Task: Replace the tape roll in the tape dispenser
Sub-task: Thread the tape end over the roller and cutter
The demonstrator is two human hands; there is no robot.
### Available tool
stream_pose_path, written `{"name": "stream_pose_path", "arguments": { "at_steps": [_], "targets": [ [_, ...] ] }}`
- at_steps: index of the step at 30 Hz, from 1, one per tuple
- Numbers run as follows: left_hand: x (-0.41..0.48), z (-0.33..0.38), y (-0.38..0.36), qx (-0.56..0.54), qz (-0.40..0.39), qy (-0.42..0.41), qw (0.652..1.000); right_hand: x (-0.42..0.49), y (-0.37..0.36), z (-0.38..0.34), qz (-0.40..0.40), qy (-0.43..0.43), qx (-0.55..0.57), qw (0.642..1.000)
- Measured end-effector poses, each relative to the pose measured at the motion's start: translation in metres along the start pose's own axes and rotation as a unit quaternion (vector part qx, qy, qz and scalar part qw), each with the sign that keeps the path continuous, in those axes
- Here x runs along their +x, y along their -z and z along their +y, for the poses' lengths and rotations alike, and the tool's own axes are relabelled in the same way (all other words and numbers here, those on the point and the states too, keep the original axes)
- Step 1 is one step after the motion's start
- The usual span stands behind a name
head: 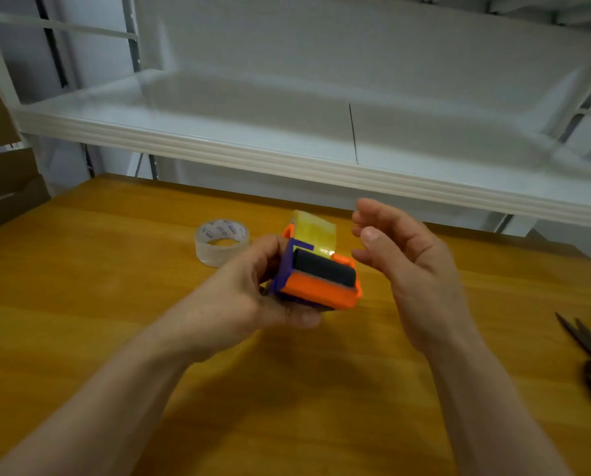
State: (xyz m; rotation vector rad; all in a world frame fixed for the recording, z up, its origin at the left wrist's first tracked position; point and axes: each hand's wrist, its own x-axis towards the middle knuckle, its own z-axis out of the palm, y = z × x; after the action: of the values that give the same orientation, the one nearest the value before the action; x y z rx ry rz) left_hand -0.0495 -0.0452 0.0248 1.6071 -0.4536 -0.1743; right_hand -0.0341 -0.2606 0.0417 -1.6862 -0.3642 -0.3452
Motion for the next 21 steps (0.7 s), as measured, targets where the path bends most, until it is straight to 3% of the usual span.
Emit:
{"name": "stream_pose_path", "arguments": {
  "at_steps": [7, 13, 17, 21],
  "targets": [
    [0.001, -0.007, -0.010, 0.084, -0.071, 0.003, 0.994, 0.001, 0.000, -0.001, -0.017, 0.038, -0.197, 0.980],
    [0.010, -0.018, -0.011, 0.085, -0.028, 0.040, 0.995, 0.000, 0.000, -0.005, -0.018, 0.037, -0.204, 0.978],
    [0.004, -0.009, -0.012, 0.127, -0.073, 0.020, 0.989, -0.001, 0.000, -0.007, -0.011, 0.046, -0.215, 0.976],
    [0.001, -0.006, -0.012, 0.125, -0.067, 0.014, 0.990, -0.002, -0.003, -0.009, -0.015, 0.056, -0.259, 0.964]
  ]
}}
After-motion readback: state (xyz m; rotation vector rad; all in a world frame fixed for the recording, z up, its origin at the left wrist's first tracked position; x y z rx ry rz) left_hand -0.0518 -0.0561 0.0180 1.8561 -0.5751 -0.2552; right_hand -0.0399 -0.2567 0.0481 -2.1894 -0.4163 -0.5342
